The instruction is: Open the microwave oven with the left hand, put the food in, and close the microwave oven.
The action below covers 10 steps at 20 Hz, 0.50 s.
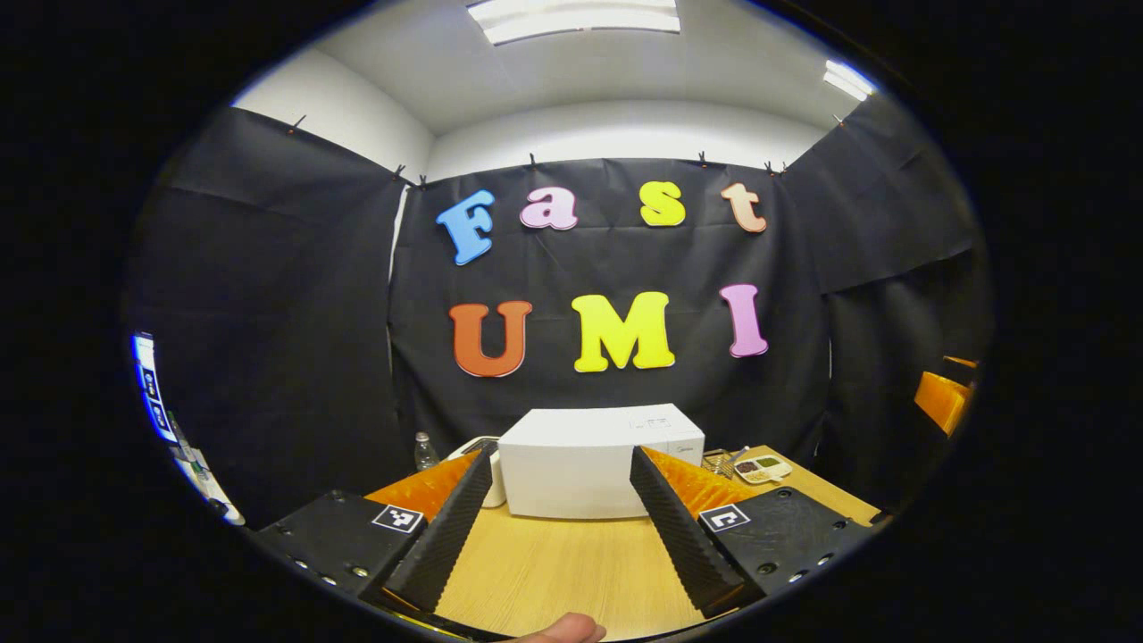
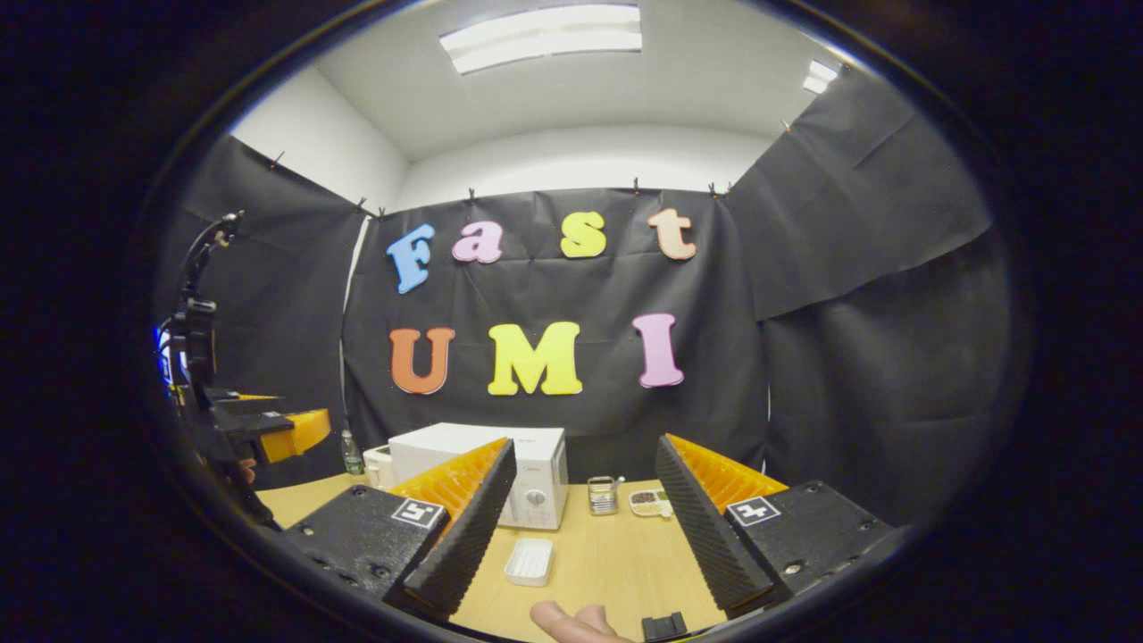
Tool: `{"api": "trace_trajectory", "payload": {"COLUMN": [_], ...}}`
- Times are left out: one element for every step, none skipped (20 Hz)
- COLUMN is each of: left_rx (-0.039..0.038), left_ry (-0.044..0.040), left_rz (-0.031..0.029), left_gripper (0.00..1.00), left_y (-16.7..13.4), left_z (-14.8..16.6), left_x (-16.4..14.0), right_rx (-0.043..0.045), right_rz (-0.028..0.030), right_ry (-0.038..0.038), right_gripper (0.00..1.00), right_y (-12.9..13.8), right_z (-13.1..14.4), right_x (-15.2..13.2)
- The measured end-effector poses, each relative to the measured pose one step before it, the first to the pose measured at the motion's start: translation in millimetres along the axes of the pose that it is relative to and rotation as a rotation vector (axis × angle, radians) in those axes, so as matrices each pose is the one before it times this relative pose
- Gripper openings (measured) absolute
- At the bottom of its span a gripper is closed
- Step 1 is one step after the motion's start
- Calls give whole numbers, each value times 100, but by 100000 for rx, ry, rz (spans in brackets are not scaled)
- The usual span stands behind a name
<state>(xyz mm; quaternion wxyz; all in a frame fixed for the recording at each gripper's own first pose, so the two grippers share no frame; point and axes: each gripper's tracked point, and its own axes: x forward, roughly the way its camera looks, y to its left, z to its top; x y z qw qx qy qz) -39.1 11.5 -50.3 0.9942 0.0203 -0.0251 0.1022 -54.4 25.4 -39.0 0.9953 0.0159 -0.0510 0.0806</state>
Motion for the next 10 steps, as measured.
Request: {"api": "trace_trajectory", "payload": {"left_rx": [-1107, -1172, -1322, -1397, -891, -393, -23, -55, -291, -386], "left_ry": [685, 792, 791, 421, -80, -287, -545, -481, -163, -159], "left_rz": [223, -433, -569, -719, -783, 227, 301, -544, -1059, -1061], "left_gripper": [96, 95, 95, 95, 96, 96, 95, 95, 96, 95], "left_y": [224, 87, 68, 231, 99, 465, 249, -38, -212, -169], "left_z": [-334, -509, -283, 14, 2, 150, 117, 104, 72, -9], "left_x": [-722, -540, -357, -212, -97, -229, -100, -103, -260, -181], "right_rx": [356, 222, -188, -239, 8, 177, 196, -26, -213, -376], "right_rz": [-249, -32, -2, 105, 382, 454, 292, 83, 262, 363], "right_ry": [229, 281, 490, 594, 363, 103, -169, -198, -687, -509], "right_gripper": [90, 90, 90, 90, 90, 90, 100, 90, 100, 100], "right_y": [147, 204, 249, 239, 317, 282, 174, 124, 143, 260], "right_z": [144, 86, 4, -153, 96, 7, 145, 65, 89, 132], "right_x": [40, 132, 66, 126, -14, 44, -70, 100, 80, 3]}}
